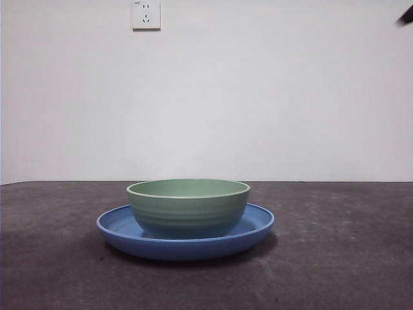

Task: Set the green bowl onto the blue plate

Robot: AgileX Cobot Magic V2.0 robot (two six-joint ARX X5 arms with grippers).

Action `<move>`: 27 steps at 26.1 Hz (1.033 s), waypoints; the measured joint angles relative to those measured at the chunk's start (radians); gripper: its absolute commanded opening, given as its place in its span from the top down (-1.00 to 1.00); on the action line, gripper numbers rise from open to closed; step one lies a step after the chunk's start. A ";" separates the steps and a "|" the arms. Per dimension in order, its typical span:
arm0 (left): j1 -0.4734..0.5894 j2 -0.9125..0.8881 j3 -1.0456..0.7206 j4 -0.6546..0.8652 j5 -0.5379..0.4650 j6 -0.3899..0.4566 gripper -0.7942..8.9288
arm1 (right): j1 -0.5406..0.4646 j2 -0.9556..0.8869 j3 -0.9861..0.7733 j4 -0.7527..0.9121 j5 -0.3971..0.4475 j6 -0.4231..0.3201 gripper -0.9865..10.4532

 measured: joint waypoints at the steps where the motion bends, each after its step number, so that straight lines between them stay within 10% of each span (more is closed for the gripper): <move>1: 0.000 0.000 0.000 0.000 0.000 0.000 -0.77 | 0.000 -0.035 0.000 -0.032 0.024 -0.018 -0.40; 21: 0.000 0.000 0.000 0.000 0.000 0.000 -0.71 | 0.000 -0.205 0.000 -0.155 0.092 -0.110 -0.19; 25: 0.000 0.000 0.000 0.000 0.000 0.001 0.51 | 0.000 -0.205 0.000 -0.155 0.092 -0.113 0.84; 26: 0.000 0.000 0.000 0.000 0.000 0.001 0.88 | 0.000 -0.205 0.000 -0.154 0.092 -0.114 0.79; 27: 0.000 0.000 0.000 0.000 0.000 0.000 0.76 | 0.000 -0.205 0.000 -0.154 0.092 -0.114 0.79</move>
